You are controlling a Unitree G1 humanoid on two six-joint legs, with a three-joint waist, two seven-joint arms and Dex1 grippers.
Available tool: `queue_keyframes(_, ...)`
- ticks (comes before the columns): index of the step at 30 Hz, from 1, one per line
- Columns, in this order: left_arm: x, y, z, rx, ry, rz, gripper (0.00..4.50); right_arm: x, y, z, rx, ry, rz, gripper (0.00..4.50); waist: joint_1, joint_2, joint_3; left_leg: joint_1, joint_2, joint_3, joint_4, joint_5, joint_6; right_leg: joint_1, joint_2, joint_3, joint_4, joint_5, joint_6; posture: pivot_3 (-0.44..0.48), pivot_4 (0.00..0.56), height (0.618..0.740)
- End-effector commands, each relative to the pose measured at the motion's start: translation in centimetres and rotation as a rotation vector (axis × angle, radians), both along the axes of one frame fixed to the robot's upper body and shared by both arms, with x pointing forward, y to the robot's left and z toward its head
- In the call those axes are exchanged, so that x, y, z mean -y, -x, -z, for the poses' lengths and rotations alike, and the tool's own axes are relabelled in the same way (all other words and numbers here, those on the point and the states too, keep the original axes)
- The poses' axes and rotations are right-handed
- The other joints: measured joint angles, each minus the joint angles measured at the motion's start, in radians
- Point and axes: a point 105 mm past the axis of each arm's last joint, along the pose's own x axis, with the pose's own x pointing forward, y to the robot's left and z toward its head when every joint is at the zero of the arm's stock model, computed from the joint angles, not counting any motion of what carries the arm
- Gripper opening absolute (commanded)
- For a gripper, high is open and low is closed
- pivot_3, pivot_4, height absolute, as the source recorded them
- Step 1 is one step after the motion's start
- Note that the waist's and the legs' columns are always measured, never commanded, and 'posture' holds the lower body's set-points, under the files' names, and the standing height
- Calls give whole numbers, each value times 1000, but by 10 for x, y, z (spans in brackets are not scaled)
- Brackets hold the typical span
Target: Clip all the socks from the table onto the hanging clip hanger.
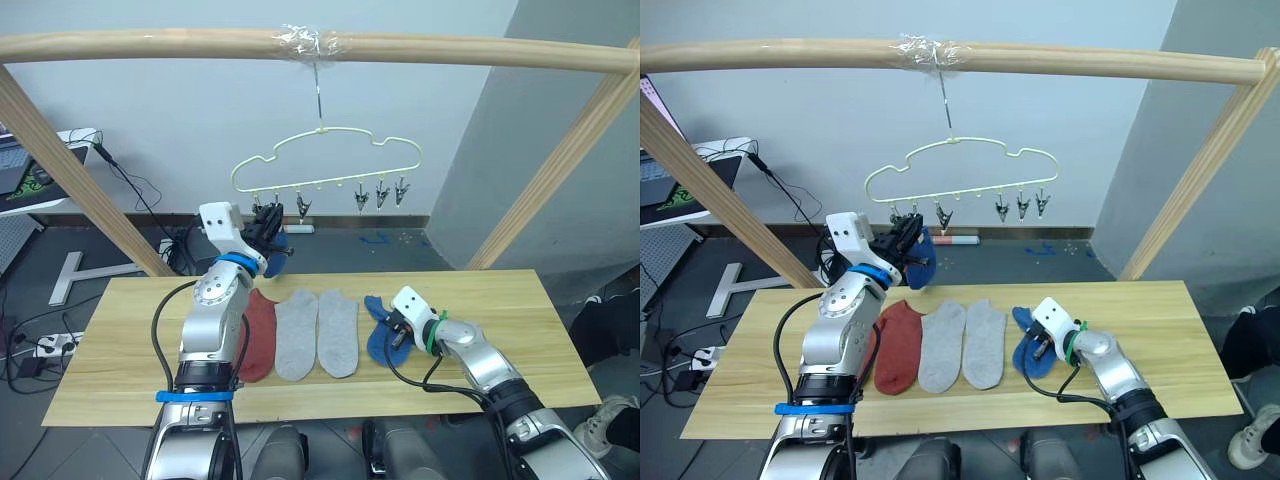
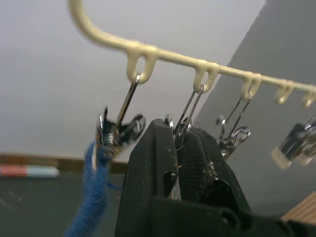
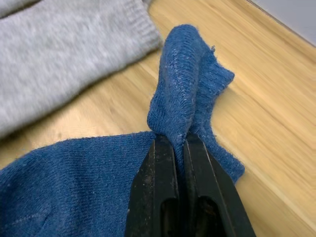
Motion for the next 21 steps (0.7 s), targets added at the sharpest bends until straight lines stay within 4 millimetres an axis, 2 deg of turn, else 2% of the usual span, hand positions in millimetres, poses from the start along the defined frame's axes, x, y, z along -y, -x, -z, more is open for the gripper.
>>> queue_keyframes(1, -8, 0, -1, -152, 357, 49, 205, -28, 0, -46, 176, -53, -138, 9, -6, 0, 0, 0, 1, 0, 0, 0, 0, 0, 0, 0, 0, 0, 1, 4, 182, 740)
queue_keyframes(4, -2, 6, -3, -189, 397, 129, 205, -55, -5, -81, 279, -126, -155, 9, -21, 0, 0, 1, 0, 2, 0, 0, 0, 0, 3, 1, 1, -1, 1, -2, 180, 740)
queue_keyframes(9, 10, 19, -9, -214, 450, 235, 205, -93, -6, -108, 351, -171, -213, 9, -18, 0, 0, 2, 1, -2, 0, 1, -2, 0, 7, 0, 1, 0, 1, -9, 177, 740)
queue_keyframes(11, 12, 21, -11, -215, 462, 257, 205, -102, -9, -116, 374, -176, -226, 9, -14, 0, 0, 1, 1, -2, 0, 1, -2, 0, 6, 0, 1, 0, 0, -9, 177, 740)
queue_keyframes(21, 15, 26, -13, -213, 440, 269, 205, -116, -21, -144, 439, -218, -216, 9, 0, 0, 0, 0, 0, -1, 0, 1, -2, 0, 1, 0, -1, 2, -4, 9, 169, 740)
